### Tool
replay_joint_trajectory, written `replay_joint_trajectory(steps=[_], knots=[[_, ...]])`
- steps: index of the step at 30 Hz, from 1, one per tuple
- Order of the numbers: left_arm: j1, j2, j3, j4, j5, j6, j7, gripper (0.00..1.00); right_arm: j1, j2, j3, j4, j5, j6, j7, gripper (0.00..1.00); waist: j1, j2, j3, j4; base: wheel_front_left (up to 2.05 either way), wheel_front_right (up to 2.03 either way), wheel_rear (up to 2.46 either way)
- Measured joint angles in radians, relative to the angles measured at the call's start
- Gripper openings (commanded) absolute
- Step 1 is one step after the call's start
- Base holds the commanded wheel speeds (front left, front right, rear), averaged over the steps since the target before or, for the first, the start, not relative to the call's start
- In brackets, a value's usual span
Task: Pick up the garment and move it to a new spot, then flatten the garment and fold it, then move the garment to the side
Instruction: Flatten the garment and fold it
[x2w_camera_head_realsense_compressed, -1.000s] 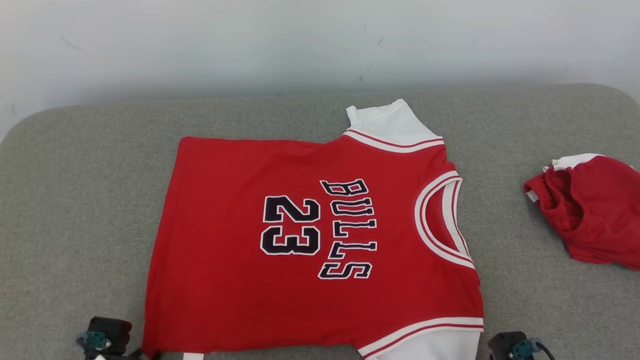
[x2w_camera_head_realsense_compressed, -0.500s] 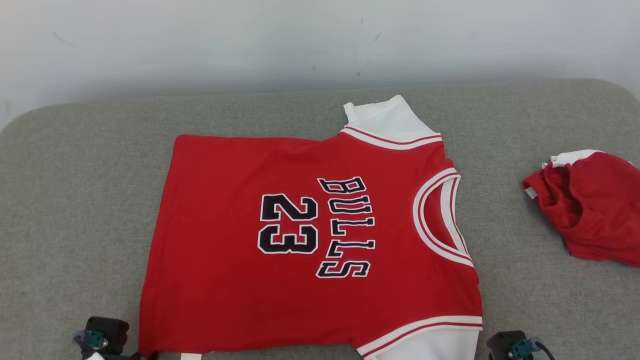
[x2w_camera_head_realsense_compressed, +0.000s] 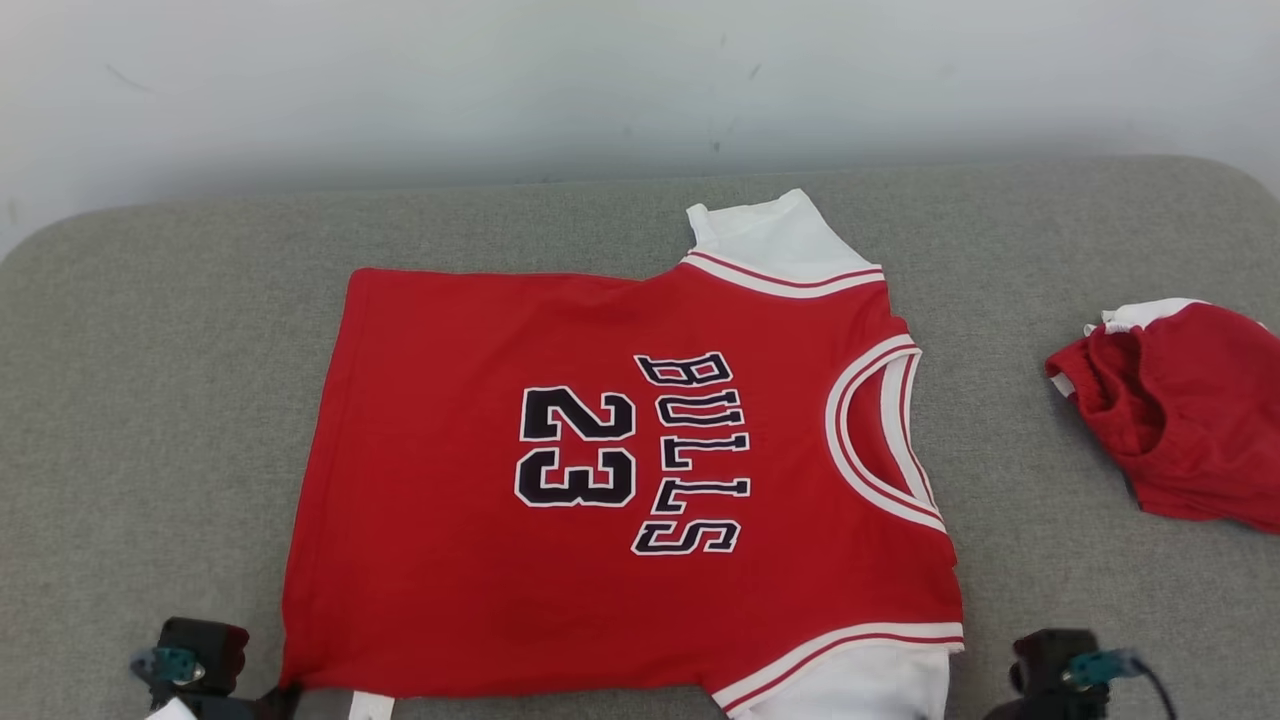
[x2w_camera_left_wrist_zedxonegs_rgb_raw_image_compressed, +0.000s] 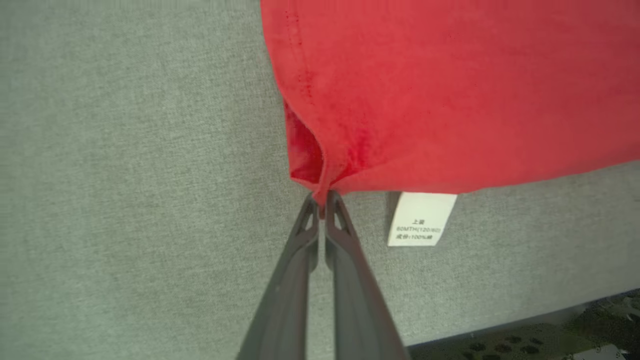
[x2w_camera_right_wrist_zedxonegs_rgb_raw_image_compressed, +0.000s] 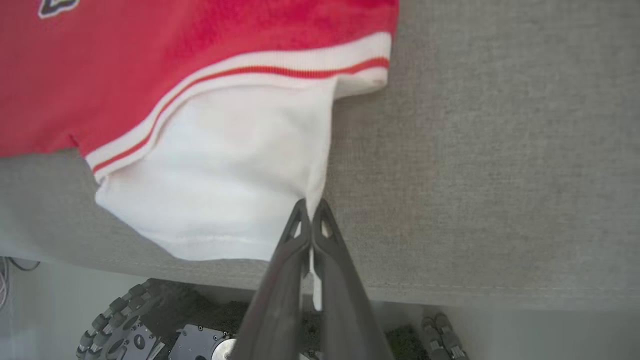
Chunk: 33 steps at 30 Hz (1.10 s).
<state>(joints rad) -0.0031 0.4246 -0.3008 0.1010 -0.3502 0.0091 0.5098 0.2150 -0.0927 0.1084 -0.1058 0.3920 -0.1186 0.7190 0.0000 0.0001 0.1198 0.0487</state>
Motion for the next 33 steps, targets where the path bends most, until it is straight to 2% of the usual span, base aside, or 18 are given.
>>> replay_joint_trajectory(steps=[13, 22, 33], knots=[[-0.033, 0.007, 0.024, -0.083, 0.008, 0.034, -0.009, 0.0, -0.062, -0.001, -0.074, -0.186, 0.1, 0.032, -0.055, 0.0, -0.0001, 0.0, -0.007, -0.007, 0.0, 0.0, 0.0], [-0.13, -0.021, 0.016, -0.103, 0.023, 0.044, 0.019, 0.0, -0.134, 0.007, -0.09, -0.211, 0.12, 0.036, -0.072, 0.0, -0.0001, 0.0, 0.01, -0.007, 0.0, 0.0, 0.0], [-0.238, -0.047, -0.007, -0.014, 0.026, 0.052, 0.072, 0.0, -0.265, 0.008, -0.099, -0.145, 0.136, 0.036, -0.086, 0.0, 0.0, 0.0, 0.035, -0.004, 0.0, 0.0, 0.0]])
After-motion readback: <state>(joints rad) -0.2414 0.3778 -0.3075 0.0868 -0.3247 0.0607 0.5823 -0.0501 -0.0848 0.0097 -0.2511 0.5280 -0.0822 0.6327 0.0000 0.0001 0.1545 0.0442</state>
